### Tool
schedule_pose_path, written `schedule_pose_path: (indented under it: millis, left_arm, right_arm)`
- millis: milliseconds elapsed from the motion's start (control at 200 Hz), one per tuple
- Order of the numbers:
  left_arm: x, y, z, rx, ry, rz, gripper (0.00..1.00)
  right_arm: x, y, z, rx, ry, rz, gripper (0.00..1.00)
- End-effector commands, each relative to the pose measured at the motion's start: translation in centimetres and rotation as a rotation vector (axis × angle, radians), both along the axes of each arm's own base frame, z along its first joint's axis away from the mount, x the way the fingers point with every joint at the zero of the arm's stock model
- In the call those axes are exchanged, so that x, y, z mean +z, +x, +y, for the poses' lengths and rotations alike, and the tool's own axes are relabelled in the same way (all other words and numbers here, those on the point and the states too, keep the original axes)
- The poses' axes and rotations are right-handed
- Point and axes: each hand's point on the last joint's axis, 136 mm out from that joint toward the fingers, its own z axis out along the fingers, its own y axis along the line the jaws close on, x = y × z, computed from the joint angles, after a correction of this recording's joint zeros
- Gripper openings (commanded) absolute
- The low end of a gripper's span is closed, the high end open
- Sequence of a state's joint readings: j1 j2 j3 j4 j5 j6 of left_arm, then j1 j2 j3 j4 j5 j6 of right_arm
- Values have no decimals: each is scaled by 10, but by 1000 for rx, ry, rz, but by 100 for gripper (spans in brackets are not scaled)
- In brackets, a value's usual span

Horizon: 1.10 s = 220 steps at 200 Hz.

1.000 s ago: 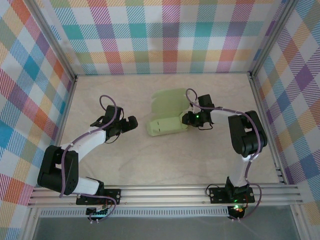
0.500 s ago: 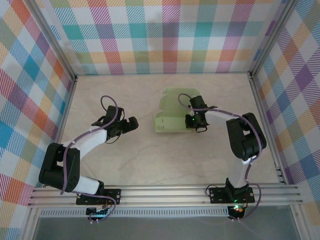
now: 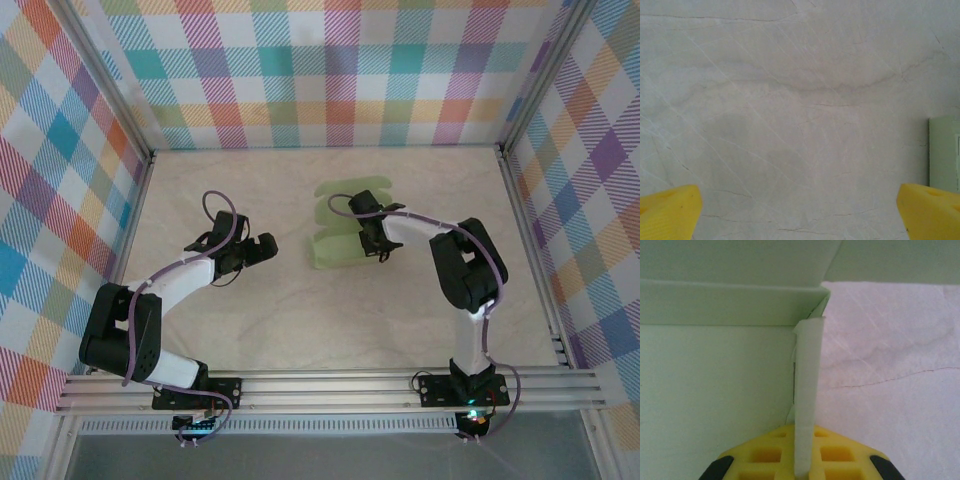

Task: Fold the paper box

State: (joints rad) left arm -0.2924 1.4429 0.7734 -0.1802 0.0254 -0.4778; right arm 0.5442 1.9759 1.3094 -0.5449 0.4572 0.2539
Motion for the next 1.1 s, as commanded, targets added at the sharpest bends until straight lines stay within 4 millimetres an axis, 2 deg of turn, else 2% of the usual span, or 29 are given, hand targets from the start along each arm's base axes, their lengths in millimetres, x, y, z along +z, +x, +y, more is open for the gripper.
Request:
schedule_pose_path:
  millis: [0,70,145,260,445,530,765,935,1095]
  left_arm:
    - [-3,-2,-5,-25,-3,-1,100]
    - [-3,0,-8,-26,-22,-4,100]
    - [-5,1,-11,-26,-40,-3,100]
    - [-7,1,-13,-28,-47,3,100]
    - [-8,1,-13,-29,-49,7,100]
    - [-8,2,-14,-31,-51,8,100]
    - [-10,4,-17,-38,-64,15,100]
    - [-14,7,-25,-12,-129,19,100]
    - [-23,12,-36,6,-181,41,98]
  right_arm:
    - [7,-4,-4,-5,-26,-7,13]
    - [17,-2,2,-2,25,-27,25]
    - [25,0,5,-1,56,-46,31]
    - [30,2,6,-3,71,-62,32]
    - [26,2,6,-5,83,-48,32]
    - [22,1,6,-3,83,-36,28]
    - [8,-1,3,12,48,-1,9]
    - [2,-2,0,14,28,11,0]
    - [7,-1,2,10,47,-6,0]
